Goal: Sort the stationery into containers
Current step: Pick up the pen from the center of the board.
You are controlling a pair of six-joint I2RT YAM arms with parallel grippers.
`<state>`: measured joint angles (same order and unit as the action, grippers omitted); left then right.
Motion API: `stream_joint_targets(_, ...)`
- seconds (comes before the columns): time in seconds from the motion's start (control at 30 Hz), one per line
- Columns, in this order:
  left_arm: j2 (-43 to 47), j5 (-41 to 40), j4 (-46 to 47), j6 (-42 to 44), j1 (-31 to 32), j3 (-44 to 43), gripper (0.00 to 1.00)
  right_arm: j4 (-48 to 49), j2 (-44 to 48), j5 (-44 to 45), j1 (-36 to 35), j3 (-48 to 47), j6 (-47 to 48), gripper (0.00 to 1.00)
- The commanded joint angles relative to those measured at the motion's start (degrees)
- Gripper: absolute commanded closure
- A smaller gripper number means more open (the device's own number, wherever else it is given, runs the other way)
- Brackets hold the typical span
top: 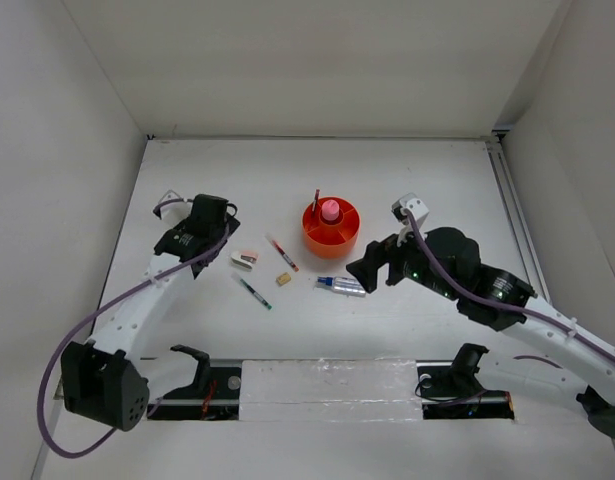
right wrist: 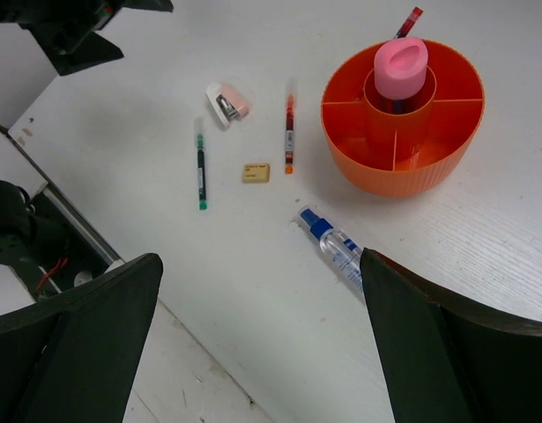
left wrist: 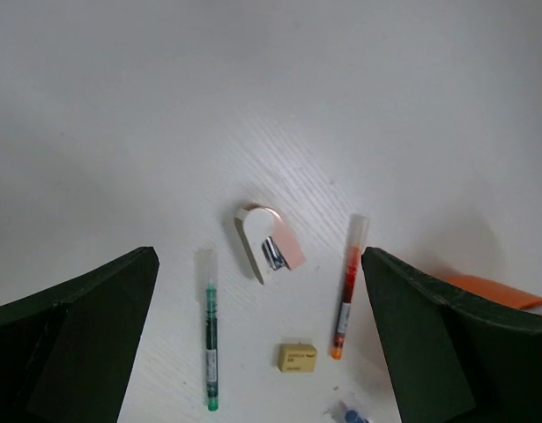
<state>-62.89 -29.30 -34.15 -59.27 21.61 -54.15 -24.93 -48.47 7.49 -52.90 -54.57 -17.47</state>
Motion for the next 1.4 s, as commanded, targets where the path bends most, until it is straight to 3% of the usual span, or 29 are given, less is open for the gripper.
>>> stream_joint_targets(0.0,-2.7,9.5,5.8,1.9,-6.6,4.0,0.00,2.9,0.9,-1.6,-0.2,-1.9,0.8,0.00)
stream_joint_targets(0.3,-7.0,12.1,7.1,-1.4,-4.0,5.0,0.04,1.7,3.7,-0.9,-0.2,-0.8,1.3,0.00)
stream_joint_targets(0.77,-0.7,21.0,10.2,1.0,-4.0,15.2,0.18,3.0,3.7,-1.9,-0.2,0.8,0.8,0.00)
stream_joint_targets(1.1,-5.0,18.1,9.1,2.1,-4.0,16.4,0.20,6.5,6.1,-1.9,-0.2,5.0,-1.7,0.00)
stream_joint_targets(1.37,-7.4,18.7,9.6,2.7,-4.0,17.6,0.36,7.6,8.4,-1.4,-0.2,7.8,-2.7,0.00)
